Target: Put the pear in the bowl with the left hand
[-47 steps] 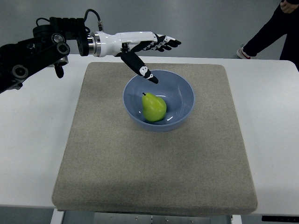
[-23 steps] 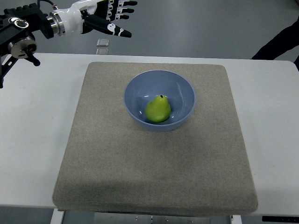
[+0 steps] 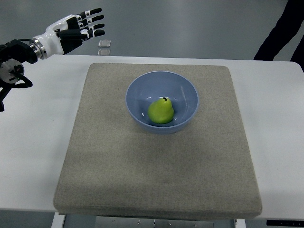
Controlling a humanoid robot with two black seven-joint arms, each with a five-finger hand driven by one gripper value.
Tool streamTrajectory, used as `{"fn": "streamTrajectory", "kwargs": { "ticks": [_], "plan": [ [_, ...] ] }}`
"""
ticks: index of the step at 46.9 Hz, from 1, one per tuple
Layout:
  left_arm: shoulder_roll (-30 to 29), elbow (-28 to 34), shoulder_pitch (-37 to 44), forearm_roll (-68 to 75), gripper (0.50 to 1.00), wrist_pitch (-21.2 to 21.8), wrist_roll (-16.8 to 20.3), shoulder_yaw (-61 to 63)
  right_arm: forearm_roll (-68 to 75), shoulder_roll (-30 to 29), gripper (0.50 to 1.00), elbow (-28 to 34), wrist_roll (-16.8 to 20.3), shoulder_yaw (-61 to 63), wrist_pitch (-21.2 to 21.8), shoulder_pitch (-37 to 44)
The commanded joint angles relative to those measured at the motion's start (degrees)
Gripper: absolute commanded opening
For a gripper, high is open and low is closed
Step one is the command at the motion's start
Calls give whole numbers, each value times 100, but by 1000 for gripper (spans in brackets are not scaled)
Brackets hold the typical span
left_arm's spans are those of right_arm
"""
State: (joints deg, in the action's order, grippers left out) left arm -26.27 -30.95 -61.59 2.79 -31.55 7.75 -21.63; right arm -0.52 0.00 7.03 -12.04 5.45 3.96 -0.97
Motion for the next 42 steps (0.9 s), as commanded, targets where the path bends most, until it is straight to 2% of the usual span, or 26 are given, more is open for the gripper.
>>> {"fn": "streamTrajectory", "kwargs": {
  "ticks": [1,6,9,42],
  "plan": [
    [-1,27,77,-716,996,-9,-334,1,0,0,926,0,0,0,0,0],
    [-1,18,103,-1297,996,-9,-765,1,0,0,926,0,0,0,0,0],
    [-1,10,112,-1456,996,-9,-880,1,0,0,926,0,0,0,0,0],
    [113,18,323,-1588,996,-9,-933,-140,-9,0,926,88,-18,9,70,-9]
  ]
}}
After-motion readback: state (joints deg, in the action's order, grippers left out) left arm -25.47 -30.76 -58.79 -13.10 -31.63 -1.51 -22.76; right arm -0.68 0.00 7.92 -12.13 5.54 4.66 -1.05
